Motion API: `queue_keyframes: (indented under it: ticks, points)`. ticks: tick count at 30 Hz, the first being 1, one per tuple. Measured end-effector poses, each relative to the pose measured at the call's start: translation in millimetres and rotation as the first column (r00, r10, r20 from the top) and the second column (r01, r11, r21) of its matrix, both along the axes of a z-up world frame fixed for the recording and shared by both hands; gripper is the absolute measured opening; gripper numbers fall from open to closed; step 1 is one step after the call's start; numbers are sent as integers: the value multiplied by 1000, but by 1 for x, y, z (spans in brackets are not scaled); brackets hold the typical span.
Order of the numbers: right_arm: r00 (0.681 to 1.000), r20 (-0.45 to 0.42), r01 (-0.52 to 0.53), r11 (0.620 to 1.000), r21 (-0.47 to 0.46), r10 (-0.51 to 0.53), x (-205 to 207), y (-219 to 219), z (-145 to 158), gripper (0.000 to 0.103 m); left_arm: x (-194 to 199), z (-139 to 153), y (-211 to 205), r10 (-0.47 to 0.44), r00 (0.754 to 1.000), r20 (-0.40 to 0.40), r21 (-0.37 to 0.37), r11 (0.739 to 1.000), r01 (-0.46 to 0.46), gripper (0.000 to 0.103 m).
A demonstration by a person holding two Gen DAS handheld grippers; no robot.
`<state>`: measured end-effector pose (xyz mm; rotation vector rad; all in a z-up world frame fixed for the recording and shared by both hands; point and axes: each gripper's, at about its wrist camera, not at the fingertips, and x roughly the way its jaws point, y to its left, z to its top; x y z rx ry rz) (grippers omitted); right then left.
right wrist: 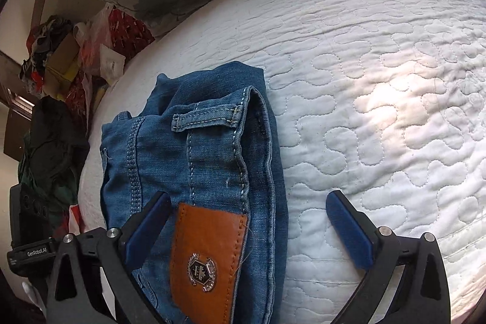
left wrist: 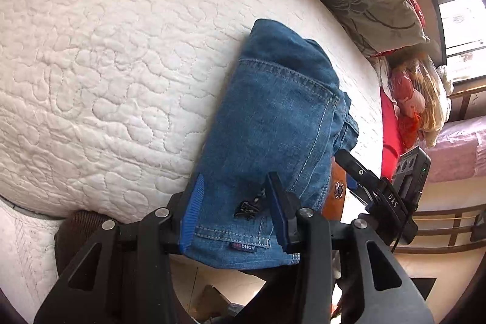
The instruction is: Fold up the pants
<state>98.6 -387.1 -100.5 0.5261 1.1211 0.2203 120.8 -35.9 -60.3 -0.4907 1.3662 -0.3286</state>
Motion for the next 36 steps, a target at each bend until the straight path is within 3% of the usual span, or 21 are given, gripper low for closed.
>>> queue_keyframes:
  ticks: [4, 8, 10, 11, 14, 16, 17, 18, 20, 23, 26, 30, 34, 36]
  points:
    - [995, 99, -9, 996, -89, 18, 6, -7, 34, 93, 31, 15, -13, -53, 997, 50, 8, 999, 53, 40]
    - [999, 39, -12, 997, -75, 15, 27, -6, 22, 90, 63, 13, -29, -80, 995, 67, 32, 996, 78, 50]
    - [999, 24, -29, 997, -78, 30, 37, 0, 13, 60, 76, 6, -34, -81, 995, 50, 32, 996, 80, 51]
    - [998, 23, -61, 997, -44, 62, 41, 5, 10, 36, 83, 3, -36, -75, 997, 36, 28, 997, 74, 51]
    - [992, 59, -104, 991, -87, 109, 47, 16, 25, 29, 99, 12, -43, -64, 995, 80, 36, 997, 61, 52]
    - [989, 99, -98, 991, -89, 106, 47, 13, 35, 27, 109, 15, -50, -50, 992, 115, 82, 996, 41, 52]
    - [989, 112, -83, 993, -89, 93, 47, 10, 34, 27, 113, 12, -57, -64, 990, 127, 148, 988, 44, 52]
    - [990, 109, -78, 993, -88, 87, 49, 6, 29, 27, 117, 5, -64, -90, 987, 132, 231, 971, 58, 51]
    - [995, 75, -66, 994, -82, 72, 54, -1, 7, 32, 121, -16, -71, -115, 990, 87, 288, 954, 86, 51]
    - [994, 93, -58, 998, -21, 60, 52, -10, -1, 35, 118, -10, -65, -92, 990, 106, 265, 962, 61, 50]
    - [997, 74, -37, 999, 19, 35, 45, -18, 10, 47, 104, 11, -49, -79, 985, 153, 254, 966, 38, 50]
    - [995, 91, -41, 998, 54, 36, 11, -26, 30, 51, 57, 30, -26, -92, 979, 183, 230, 972, 49, 50]
    - [988, 130, -85, 996, 28, 81, -38, -11, 41, 51, -2, 16, -16, -112, 983, 144, 191, 978, 84, 50]
    - [980, 160, -110, 993, -40, 115, -62, 2, 40, 51, -28, 2, -21, -132, 981, 139, 228, 969, 98, 50]
